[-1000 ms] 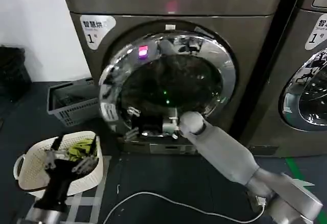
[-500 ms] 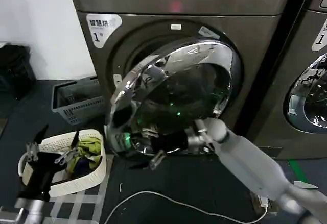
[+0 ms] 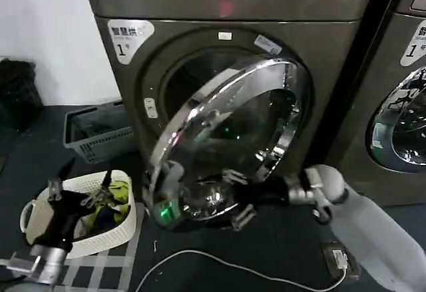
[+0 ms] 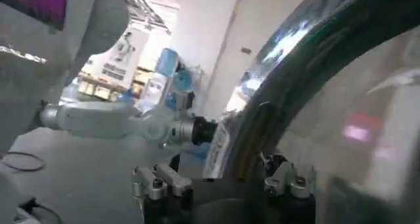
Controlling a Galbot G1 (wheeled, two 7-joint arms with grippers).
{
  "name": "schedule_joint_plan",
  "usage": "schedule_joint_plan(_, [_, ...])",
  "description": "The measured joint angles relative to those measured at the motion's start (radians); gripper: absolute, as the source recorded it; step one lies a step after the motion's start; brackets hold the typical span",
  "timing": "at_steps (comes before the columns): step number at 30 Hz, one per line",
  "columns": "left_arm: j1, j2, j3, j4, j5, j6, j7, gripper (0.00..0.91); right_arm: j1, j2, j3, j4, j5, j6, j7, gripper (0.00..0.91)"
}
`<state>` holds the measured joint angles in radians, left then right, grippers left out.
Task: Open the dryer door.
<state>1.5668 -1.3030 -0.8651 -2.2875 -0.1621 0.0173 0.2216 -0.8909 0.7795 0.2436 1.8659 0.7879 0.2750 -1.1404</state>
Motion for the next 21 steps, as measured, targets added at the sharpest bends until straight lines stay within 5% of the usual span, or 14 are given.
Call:
schedule_joint_plan(9, [-0.113, 0.106, 0.068, 0.096, -0.07, 0.013, 0.007, 0.907, -0.4, 0.058, 0.402, 0.13, -0.069, 0.098, 0.162, 0.907])
schedule_joint_plan(14, [-0.205, 0.166, 0.151, 0.169, -0.09, 0.01, 0.027, 0.907, -0.625, 0.158, 0.646, 0.193, -0.183, 0.152, 0.333, 0.907])
schedule_joint_plan(21, [-0.352, 0.222, 0.319, 0.255, -0.106, 0.0, 0.03, 0.907, -0.847, 0.341, 0.91, 0.234, -0.411, 0.058, 0.715, 0.907])
